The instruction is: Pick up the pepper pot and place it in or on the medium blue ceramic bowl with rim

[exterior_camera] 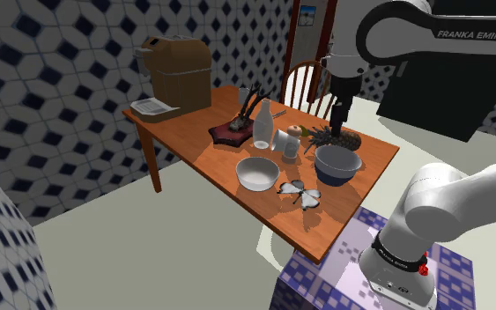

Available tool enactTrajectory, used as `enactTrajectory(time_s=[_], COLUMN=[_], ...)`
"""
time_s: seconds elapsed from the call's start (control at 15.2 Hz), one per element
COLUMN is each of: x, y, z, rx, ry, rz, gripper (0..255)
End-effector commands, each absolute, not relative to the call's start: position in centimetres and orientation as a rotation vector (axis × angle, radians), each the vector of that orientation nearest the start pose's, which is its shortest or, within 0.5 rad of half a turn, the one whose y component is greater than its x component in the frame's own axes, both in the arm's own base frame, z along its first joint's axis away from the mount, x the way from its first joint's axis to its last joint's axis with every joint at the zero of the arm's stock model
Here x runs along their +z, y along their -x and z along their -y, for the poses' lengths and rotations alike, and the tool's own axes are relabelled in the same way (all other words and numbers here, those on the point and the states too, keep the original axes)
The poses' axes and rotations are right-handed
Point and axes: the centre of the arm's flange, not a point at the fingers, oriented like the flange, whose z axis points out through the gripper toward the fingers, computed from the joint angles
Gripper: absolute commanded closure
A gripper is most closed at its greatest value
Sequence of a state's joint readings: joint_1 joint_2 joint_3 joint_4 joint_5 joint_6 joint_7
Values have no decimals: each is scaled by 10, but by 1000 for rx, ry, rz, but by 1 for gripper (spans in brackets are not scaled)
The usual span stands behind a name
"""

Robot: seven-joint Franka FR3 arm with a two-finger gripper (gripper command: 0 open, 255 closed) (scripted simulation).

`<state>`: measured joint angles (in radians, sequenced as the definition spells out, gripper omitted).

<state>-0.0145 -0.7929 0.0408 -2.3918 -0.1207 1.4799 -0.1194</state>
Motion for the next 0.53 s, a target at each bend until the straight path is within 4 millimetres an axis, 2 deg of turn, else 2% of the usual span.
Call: enactTrajectory(time_s=[0.0, 0.46], x=[570, 533], y=[-294, -348], z=[3, 69], rx=[209, 170], ry=[3271, 3242], rz=[210, 228], gripper=[0, 0])
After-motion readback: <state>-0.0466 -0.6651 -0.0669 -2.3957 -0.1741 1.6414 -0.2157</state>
